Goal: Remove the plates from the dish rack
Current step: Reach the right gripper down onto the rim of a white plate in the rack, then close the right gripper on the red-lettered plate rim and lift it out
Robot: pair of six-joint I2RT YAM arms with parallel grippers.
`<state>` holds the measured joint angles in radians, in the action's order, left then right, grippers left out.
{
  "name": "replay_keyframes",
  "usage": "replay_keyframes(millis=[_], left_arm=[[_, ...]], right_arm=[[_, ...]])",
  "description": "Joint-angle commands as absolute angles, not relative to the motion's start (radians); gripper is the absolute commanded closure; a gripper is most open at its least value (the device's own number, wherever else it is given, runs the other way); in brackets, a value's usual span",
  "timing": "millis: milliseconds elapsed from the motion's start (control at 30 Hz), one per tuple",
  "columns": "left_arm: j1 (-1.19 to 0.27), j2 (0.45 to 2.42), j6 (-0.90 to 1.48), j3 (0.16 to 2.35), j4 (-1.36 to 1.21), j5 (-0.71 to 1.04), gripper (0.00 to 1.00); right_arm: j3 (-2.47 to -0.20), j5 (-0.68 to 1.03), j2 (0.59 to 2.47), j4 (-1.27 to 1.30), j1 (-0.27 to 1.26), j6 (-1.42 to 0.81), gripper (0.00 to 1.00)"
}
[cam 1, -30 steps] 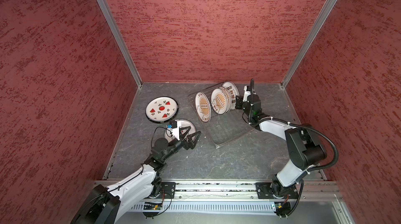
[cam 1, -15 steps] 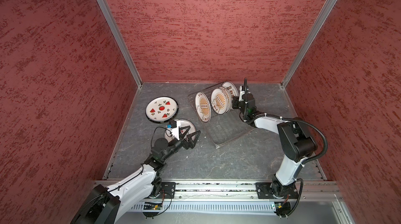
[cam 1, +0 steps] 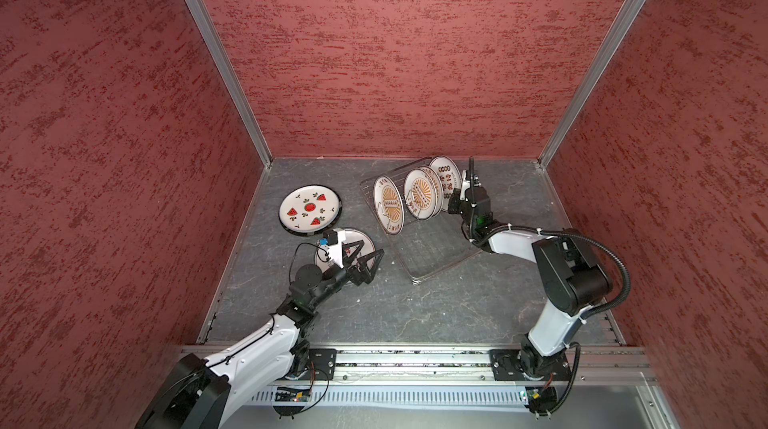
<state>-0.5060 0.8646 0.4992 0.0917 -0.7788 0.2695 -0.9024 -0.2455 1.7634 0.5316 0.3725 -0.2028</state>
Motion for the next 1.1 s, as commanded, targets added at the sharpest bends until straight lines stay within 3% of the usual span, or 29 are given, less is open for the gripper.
replay_keyframes(millis=[0,567,700,1067], left_arm=[[-0.509,0.857,0.483,0.081,-0.792,0.256,0.01],[-0.514,0.817,0.490,0.075,-0.785,0.280,0.01],[-0.516,0.806,0.487,0.069,-0.786,0.262,0.01],[-0.539,0.777,0.483,0.066,-0.788,0.300,0.01]], right_arm=[[-0.901,-0.312,1.690,0.632,0.389,-0.187,0.90],[-0.747,-0.396,1.459,0.709,0.435,-0.123,0.92],[-0.670,-0.408,1.331,0.723,0.437,-0.125,0.92],[-0.500,-0.277,1.028,0.655,0.435,-0.218,0.92]])
